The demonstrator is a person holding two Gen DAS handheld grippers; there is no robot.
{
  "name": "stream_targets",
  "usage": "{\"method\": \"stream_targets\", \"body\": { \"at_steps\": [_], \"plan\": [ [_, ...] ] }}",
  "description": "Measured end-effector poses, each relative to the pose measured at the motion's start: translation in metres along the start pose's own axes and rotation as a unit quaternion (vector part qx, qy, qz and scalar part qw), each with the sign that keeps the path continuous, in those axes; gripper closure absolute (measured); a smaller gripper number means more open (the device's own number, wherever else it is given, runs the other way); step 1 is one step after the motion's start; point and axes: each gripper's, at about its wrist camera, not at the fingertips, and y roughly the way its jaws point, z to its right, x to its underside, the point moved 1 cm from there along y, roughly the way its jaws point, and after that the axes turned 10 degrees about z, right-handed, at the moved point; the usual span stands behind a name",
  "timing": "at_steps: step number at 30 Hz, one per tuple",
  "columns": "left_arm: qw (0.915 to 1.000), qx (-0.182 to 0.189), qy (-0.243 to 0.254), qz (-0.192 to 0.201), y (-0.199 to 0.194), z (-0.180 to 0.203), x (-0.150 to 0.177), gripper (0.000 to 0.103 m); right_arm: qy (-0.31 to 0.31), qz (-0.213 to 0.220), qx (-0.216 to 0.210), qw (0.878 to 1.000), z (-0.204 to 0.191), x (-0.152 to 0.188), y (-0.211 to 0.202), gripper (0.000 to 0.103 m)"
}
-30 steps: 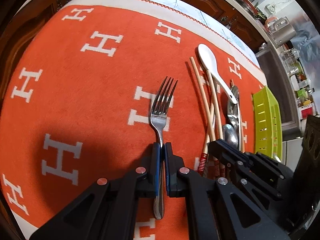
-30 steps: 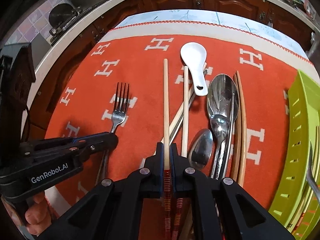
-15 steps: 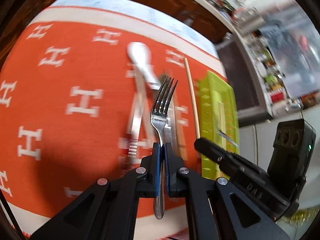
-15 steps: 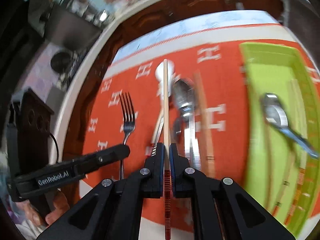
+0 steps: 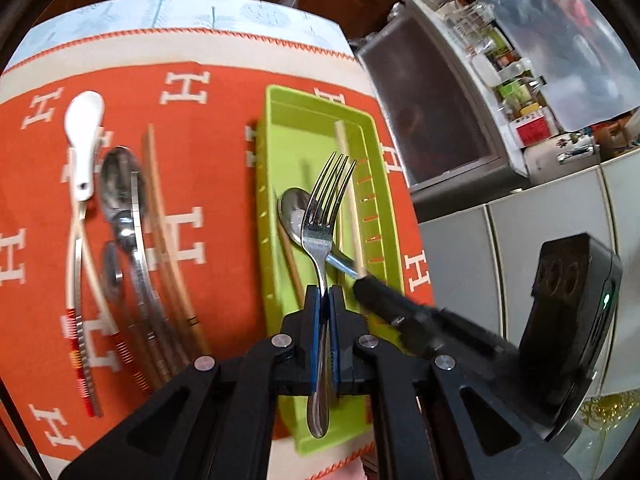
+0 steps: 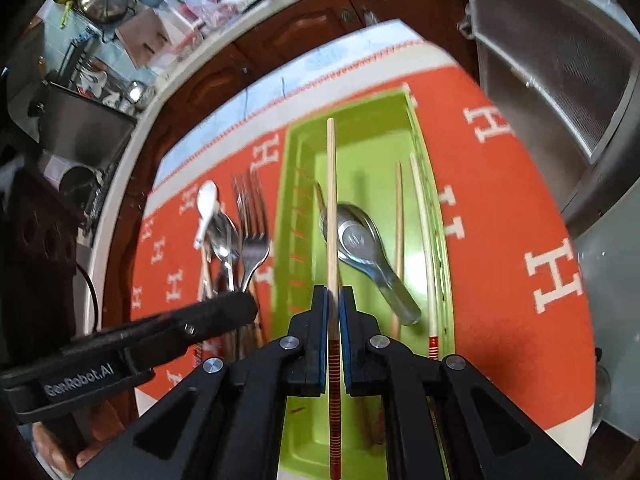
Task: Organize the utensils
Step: 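Carry the fork and chopstick into the green tray and open both tools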
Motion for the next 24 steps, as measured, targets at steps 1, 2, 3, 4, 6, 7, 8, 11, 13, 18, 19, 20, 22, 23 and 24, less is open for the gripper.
{"method": "stream_targets", "body": {
  "at_steps": [1, 2, 3, 4, 6, 7, 8, 11, 13, 18, 19, 20, 22, 23, 24],
  "plan": [
    [1.0000, -0.003, 0.000, -0.003, 0.006, 0.003, 0.000, 0.101, 0.000, -0.006, 0.004, 1.000, 0.001, 0.003, 0.007, 0.098],
    [1.0000, -0.007, 0.002, -0.005, 0.011, 0.005, 0.000, 0.101, 0.000, -0.011, 0.008, 1.000, 0.004, 0.005, 0.014, 0.098],
    [0.9999, -0.010, 0.002, -0.008, 0.016, 0.005, 0.000, 0.101, 0.002, -0.014, 0.012, 1.000, 0.009, 0.007, 0.019, 0.097],
    [0.9999, -0.011, 0.004, -0.009, 0.020, 0.005, 0.001, 0.101, 0.004, -0.020, 0.016, 1.000, 0.012, 0.008, 0.023, 0.097],
    [0.9997, -0.016, 0.012, -0.015, 0.025, 0.008, 0.002, 0.094, 0.007, -0.028, 0.016, 0.999, 0.018, 0.008, 0.031, 0.097],
    [0.9996, -0.019, 0.015, -0.015, 0.026, 0.009, 0.004, 0.089, 0.005, -0.026, 0.014, 1.000, 0.018, 0.007, 0.031, 0.095],
    [0.9995, -0.024, 0.018, -0.010, 0.025, 0.011, 0.004, 0.078, 0.003, -0.025, 0.009, 1.000, 0.017, 0.007, 0.028, 0.095],
    [0.9991, -0.029, 0.029, 0.004, 0.017, 0.014, 0.003, 0.064, 0.001, -0.019, 0.005, 1.000, 0.015, 0.005, 0.028, 0.095],
    [0.9985, -0.034, 0.041, 0.013, 0.011, 0.017, 0.003, 0.064, -0.004, -0.014, 0.008, 1.000, 0.013, 0.005, 0.024, 0.095],
    [0.9950, -0.061, 0.073, 0.031, -0.012, 0.014, 0.011, 0.052, -0.019, -0.004, -0.002, 1.000, 0.001, 0.013, 0.006, 0.095],
    [0.9941, -0.067, 0.078, 0.034, -0.016, 0.013, 0.014, 0.051, -0.026, -0.005, -0.004, 1.000, -0.004, 0.016, 0.004, 0.095],
    [0.9933, -0.074, 0.081, 0.037, -0.022, 0.010, 0.017, 0.049, -0.031, -0.006, -0.005, 0.999, -0.007, 0.018, 0.001, 0.095],
    [0.9927, -0.081, 0.078, 0.044, -0.031, 0.003, 0.021, 0.046, -0.039, -0.007, -0.008, 0.999, -0.013, 0.023, -0.003, 0.095],
    [0.9921, -0.086, 0.078, 0.048, -0.037, -0.001, 0.024, 0.046, -0.042, -0.008, -0.013, 0.999, -0.018, 0.027, -0.006, 0.095],
    [0.9914, -0.092, 0.078, 0.052, -0.043, -0.005, 0.026, 0.046, -0.043, -0.009, -0.016, 0.999, -0.021, 0.029, -0.007, 0.095]
  ]
}}
